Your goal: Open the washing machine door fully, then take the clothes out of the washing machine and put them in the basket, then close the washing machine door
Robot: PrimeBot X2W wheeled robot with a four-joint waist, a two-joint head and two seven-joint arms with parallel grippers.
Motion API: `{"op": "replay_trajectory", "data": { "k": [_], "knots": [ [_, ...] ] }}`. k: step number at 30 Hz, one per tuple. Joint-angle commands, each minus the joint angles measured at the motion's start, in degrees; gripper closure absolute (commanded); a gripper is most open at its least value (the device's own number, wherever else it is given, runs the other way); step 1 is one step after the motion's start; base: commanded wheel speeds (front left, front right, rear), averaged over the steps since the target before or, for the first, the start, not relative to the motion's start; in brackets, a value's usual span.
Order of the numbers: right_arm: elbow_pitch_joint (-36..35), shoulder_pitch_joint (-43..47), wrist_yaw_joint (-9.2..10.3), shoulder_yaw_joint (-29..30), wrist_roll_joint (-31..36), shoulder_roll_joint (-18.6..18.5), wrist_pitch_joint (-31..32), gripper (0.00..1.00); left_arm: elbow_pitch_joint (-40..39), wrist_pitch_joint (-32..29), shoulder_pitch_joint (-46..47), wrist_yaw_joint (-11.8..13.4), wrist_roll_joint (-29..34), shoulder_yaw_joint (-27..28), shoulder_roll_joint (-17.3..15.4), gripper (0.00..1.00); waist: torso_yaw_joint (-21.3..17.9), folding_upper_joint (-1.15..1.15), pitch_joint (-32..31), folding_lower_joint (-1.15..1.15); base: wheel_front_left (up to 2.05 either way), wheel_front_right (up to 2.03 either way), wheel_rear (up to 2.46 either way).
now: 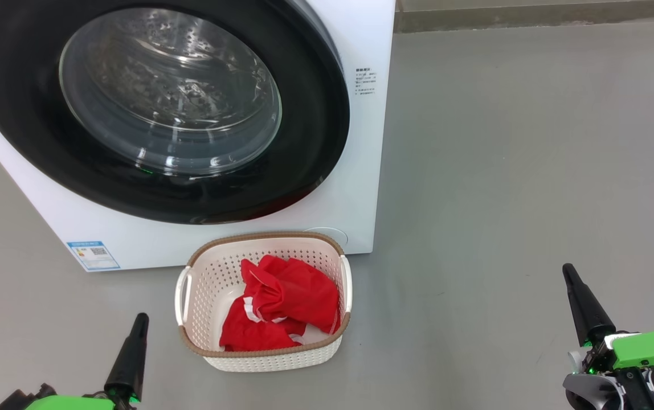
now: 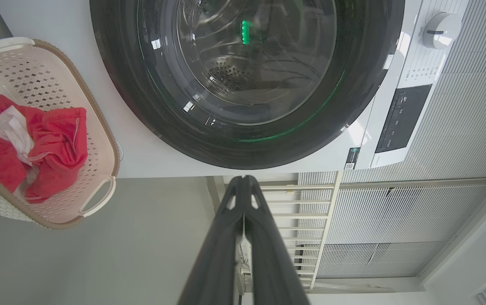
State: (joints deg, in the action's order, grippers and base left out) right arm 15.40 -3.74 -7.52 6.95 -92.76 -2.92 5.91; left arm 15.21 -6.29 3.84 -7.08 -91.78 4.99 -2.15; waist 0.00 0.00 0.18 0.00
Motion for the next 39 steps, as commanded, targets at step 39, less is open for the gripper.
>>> {"op": "replay_trajectory", "data": {
  "k": [39],
  "knots": [
    [-1.38,-2.43,0.03,-0.62,0.44,-0.14,0.43,1.00,-1.17,-0.19,2.35,-0.41,-0.40,1.52,-0.73,1.00,0.00,0.00,0.00,0.00,0.00,0.00,0.00]
  ]
}}
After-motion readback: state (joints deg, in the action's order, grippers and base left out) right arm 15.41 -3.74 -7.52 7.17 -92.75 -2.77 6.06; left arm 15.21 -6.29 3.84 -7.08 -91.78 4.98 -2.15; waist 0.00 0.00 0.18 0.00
